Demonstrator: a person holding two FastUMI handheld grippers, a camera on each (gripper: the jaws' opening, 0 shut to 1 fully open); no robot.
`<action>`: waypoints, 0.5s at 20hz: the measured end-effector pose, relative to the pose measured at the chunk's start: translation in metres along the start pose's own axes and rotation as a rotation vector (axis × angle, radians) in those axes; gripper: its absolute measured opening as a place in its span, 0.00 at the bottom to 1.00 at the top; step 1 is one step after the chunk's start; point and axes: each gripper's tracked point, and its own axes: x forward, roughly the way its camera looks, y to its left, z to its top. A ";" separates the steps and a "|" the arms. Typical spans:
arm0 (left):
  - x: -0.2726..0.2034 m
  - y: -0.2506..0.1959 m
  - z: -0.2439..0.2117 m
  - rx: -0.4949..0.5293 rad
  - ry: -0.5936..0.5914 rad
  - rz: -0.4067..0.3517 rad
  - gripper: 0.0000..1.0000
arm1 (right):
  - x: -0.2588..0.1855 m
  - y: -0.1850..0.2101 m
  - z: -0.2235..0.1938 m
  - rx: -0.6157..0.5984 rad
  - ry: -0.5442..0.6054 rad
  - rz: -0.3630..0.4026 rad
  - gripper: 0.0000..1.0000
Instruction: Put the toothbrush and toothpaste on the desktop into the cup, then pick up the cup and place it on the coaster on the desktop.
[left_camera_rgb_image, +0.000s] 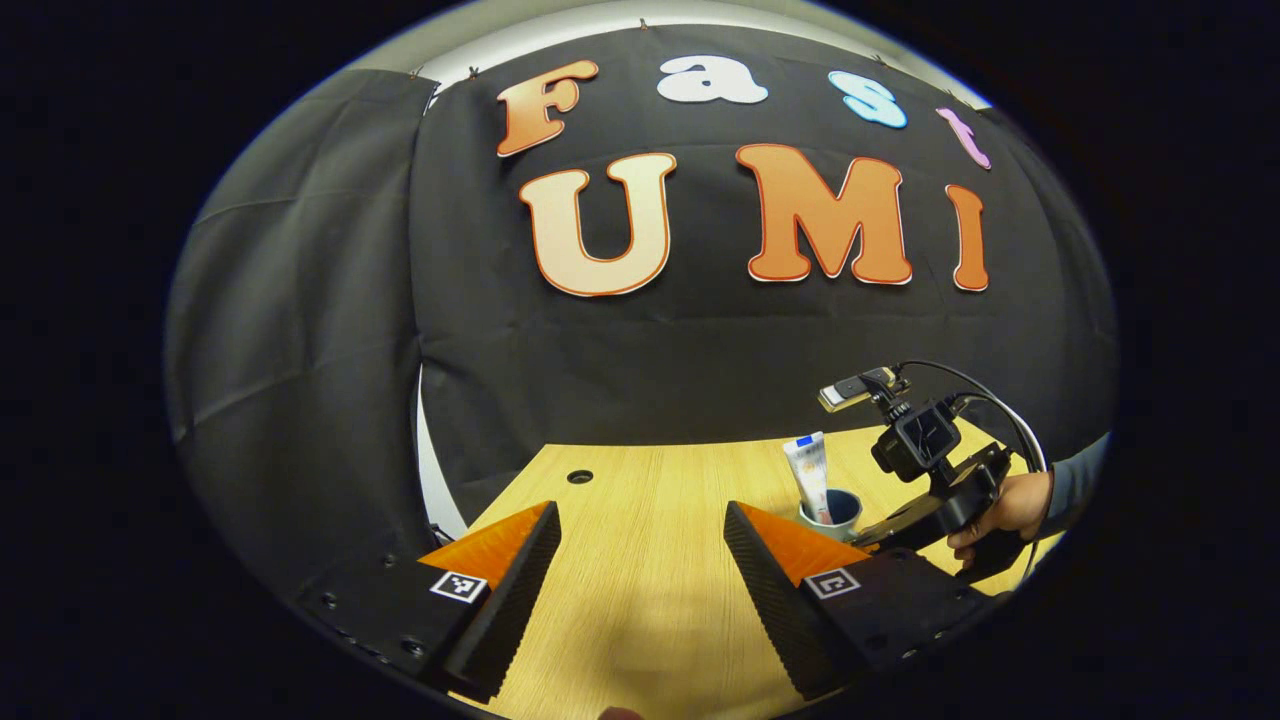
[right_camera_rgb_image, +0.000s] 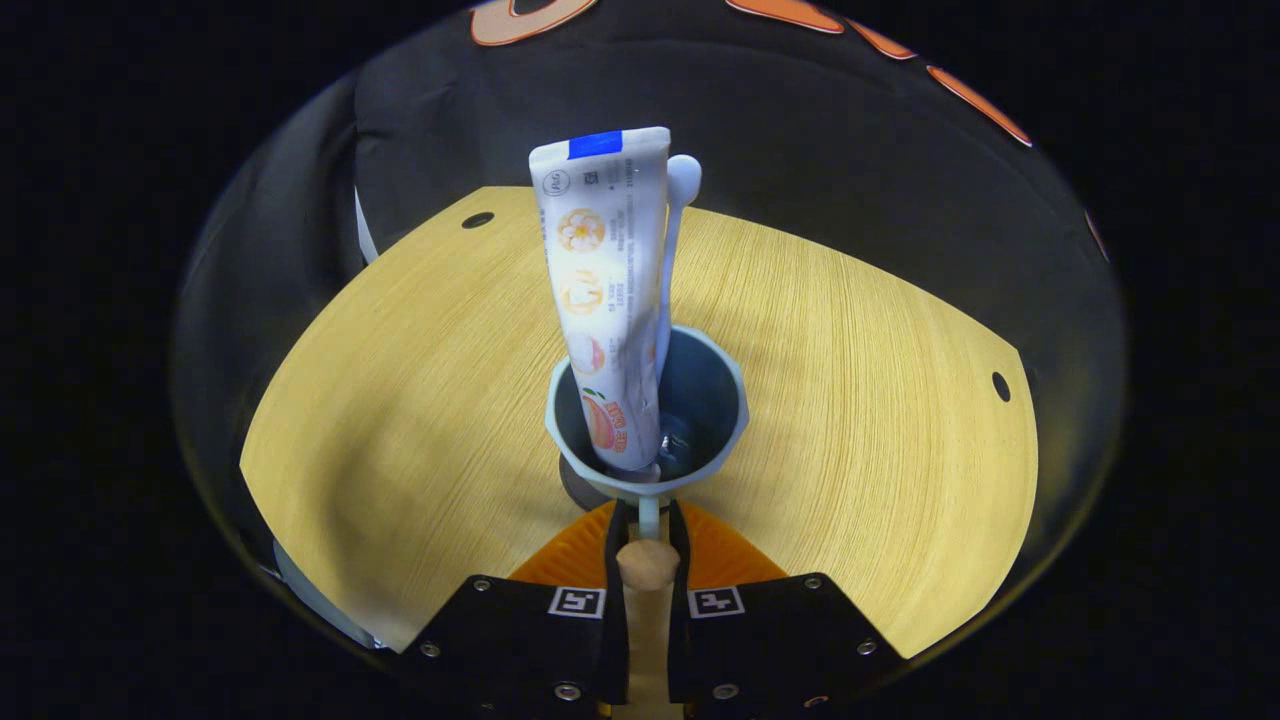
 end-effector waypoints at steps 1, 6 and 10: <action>0.000 0.003 -0.001 0.001 0.000 0.000 0.99 | -0.001 0.000 0.000 0.002 0.004 -0.001 0.16; 0.002 0.010 -0.006 0.004 0.008 -0.022 0.99 | -0.002 0.001 -0.001 0.013 0.013 -0.007 0.16; 0.006 0.007 -0.007 0.010 0.005 -0.061 0.99 | -0.009 0.008 -0.002 0.077 0.015 -0.012 0.23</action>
